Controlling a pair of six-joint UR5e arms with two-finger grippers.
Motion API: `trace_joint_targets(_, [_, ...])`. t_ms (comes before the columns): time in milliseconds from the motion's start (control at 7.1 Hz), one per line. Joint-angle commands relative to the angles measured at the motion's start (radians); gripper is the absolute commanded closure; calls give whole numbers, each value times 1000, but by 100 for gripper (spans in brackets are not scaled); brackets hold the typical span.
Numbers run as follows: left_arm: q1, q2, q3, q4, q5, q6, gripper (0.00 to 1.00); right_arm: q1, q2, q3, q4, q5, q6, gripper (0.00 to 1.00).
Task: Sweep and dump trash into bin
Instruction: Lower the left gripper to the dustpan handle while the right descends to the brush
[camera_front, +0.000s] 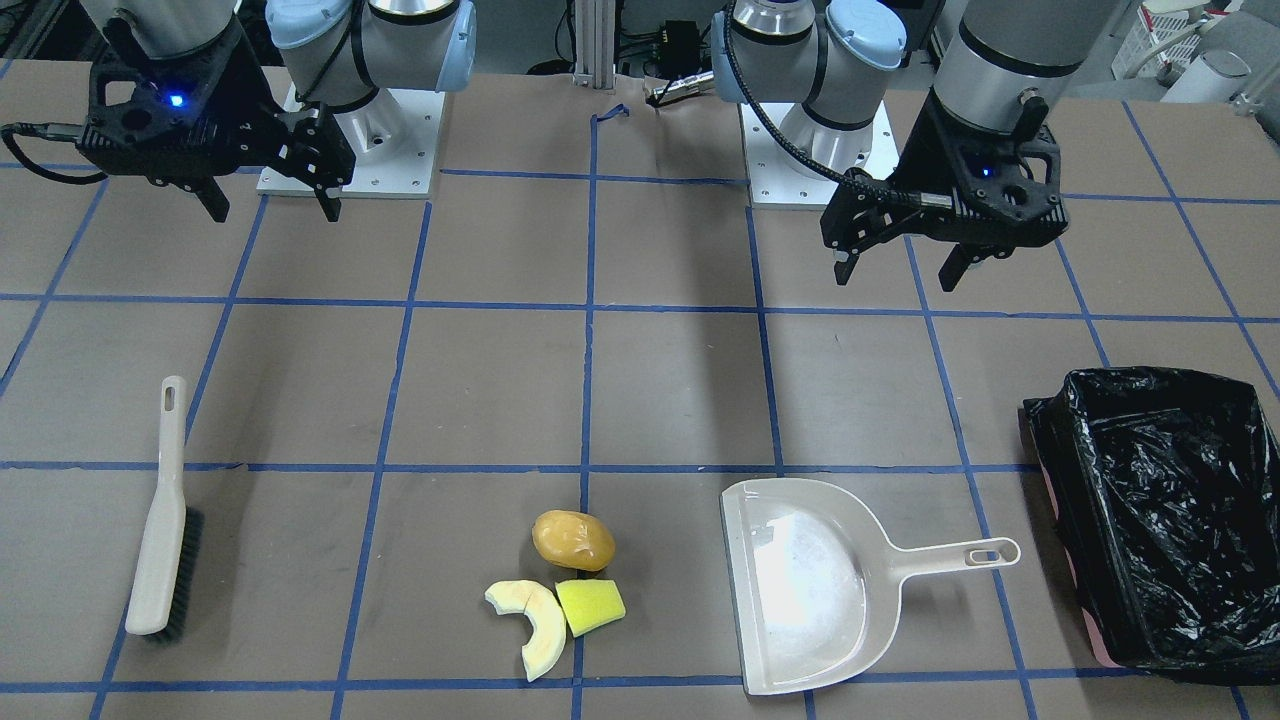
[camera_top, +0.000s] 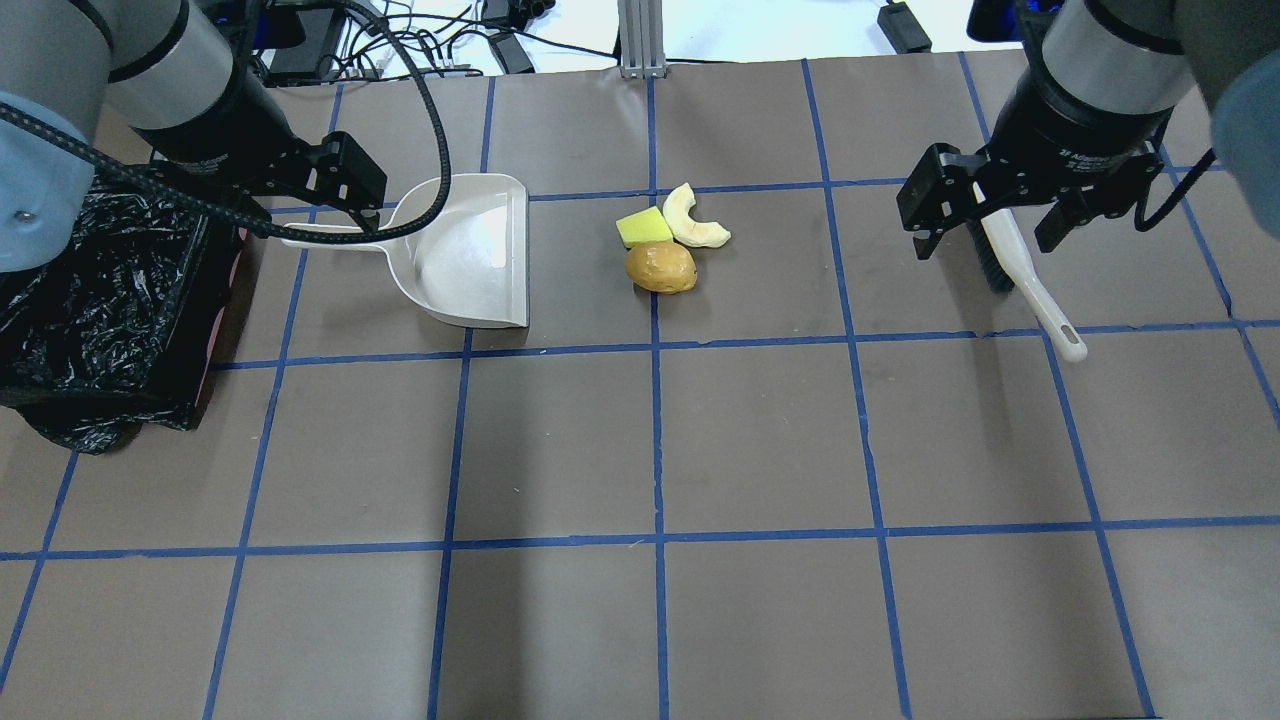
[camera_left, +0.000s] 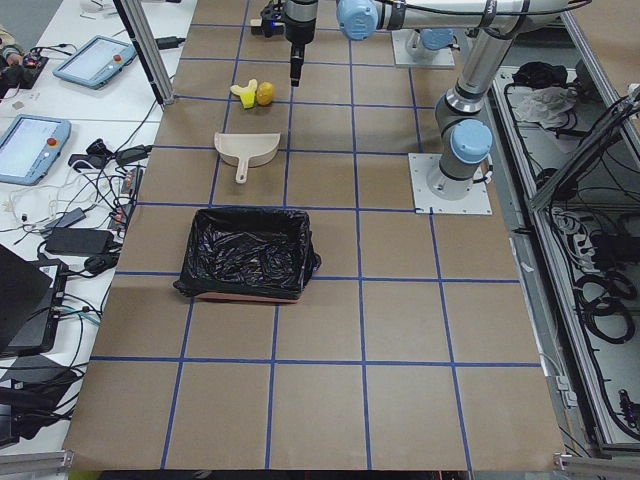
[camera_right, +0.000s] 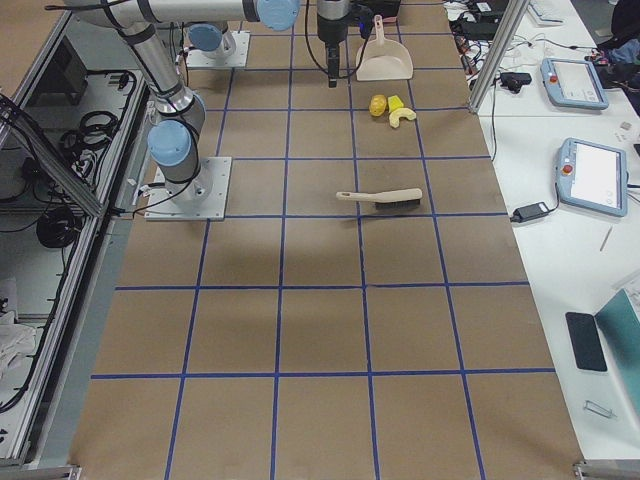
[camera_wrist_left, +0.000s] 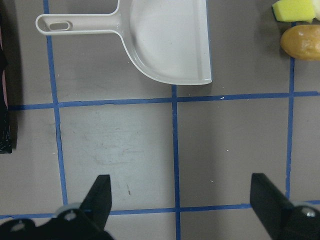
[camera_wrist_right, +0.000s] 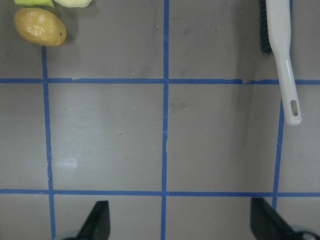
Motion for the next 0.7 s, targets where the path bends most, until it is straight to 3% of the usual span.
trace_joint_targets(0, [9, -17, -1, 18, 4, 228, 0, -5, 11, -1, 4, -1, -4, 0])
trace_joint_targets(282, [100, -68, -4, 25, -10, 485, 2, -33, 16, 0, -9, -5, -1, 0])
trace_joint_targets(563, [129, -131, -2, 62, -27, 935, 5, -178, 77, 15, -8, -46, -60, 0])
